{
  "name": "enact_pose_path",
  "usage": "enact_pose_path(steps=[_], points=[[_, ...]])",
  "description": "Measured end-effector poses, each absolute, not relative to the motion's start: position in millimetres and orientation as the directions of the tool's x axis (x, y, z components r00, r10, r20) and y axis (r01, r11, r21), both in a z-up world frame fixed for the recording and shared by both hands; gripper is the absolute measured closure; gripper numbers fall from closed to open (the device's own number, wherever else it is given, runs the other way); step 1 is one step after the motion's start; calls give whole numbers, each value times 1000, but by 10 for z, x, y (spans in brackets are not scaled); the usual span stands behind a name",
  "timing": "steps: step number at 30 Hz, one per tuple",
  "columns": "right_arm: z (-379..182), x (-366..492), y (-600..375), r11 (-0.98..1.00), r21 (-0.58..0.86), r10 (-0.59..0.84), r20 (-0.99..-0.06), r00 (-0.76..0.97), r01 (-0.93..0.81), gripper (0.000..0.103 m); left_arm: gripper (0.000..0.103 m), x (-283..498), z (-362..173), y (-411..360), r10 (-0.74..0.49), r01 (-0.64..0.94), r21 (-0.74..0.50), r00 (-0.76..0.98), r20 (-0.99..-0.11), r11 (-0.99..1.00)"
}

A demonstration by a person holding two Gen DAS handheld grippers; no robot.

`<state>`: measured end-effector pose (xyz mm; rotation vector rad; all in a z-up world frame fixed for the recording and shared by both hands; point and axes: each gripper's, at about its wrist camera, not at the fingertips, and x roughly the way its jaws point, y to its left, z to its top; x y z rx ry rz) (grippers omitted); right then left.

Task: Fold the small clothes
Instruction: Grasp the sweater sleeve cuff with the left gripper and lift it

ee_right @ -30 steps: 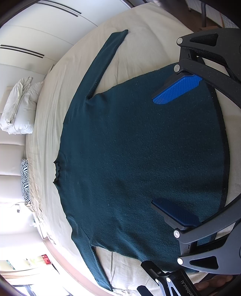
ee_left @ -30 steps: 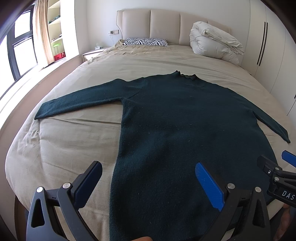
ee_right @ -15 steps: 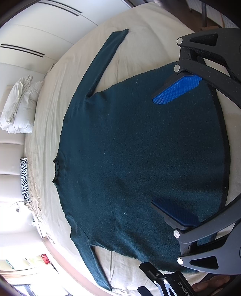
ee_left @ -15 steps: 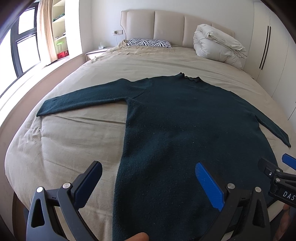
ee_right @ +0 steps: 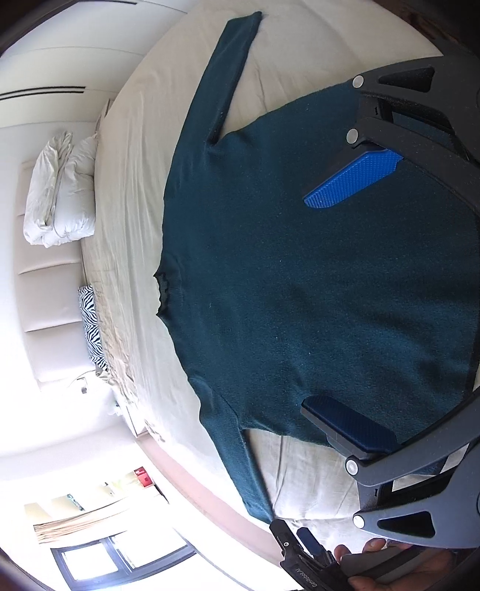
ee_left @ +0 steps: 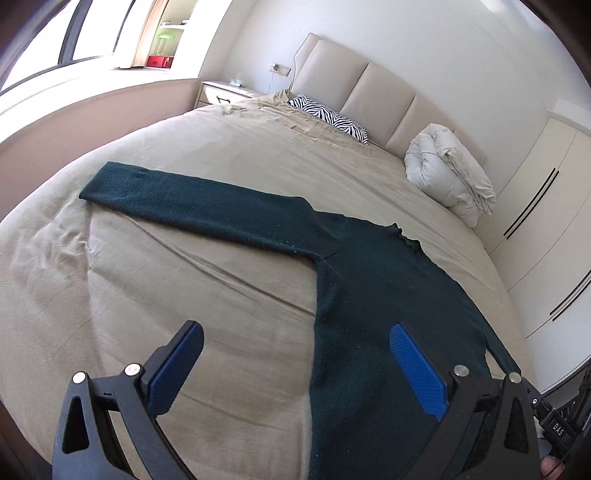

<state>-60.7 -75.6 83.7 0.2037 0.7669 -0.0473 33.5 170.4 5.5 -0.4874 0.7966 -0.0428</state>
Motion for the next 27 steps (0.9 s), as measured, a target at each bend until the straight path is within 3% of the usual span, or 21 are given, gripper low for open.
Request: enact_pose_path(steps=[2, 7, 10, 11, 13, 15, 18, 22, 24, 26, 27], points=[[901, -535, -681, 982, 165, 45, -680, 732, 93, 0, 0, 378, -11, 2057, -172, -258, -478, 709, -684, 840], [1006, -359, -492, 983, 176, 83, -658, 748, 46, 0, 2, 547, -232, 3021, -144, -376, -678, 803, -579, 632], [994, -224, -406, 980, 198, 114, -668, 736, 27, 11, 10, 773, -467, 3518, -149, -404, -763, 830, -538, 504], [974, -168, -390, 978, 209, 127, -676, 725, 24, 19, 13, 861, -550, 3647, -153, -416, -783, 832, -533, 463], [912, -45, -354, 972, 234, 154, -695, 702, 18, 24, 14, 1033, -693, 3837, -153, -439, -798, 830, -536, 412], [857, 59, -324, 968, 250, 172, -707, 686, 15, 38, 14, 1174, -843, 3975, -152, -463, -809, 827, -541, 363], [710, 231, -306, 966, 258, 183, -731, 657, 19, 38, 14, 1290, -1034, 4150, -142, -483, -834, 836, -530, 267], [533, 387, -321, 958, 286, 208, -746, 633, 22, 38, 14, 1414, -986, 4259, -102, -477, -830, 847, -522, 289], [467, 424, -339, 954, 298, 216, -745, 631, 25, 38, 28, 1505, -973, 4269, -85, -486, -813, 840, -536, 321], [419, 452, -381, 951, 309, 222, -743, 631, 30, 38, 86, 1663, -1007, 4252, -108, -509, -787, 813, -573, 348], [401, 460, -421, 948, 317, 226, -742, 632, 33, 38, 95, 1718, -1010, 4239, -113, -524, -770, 796, -595, 364]])
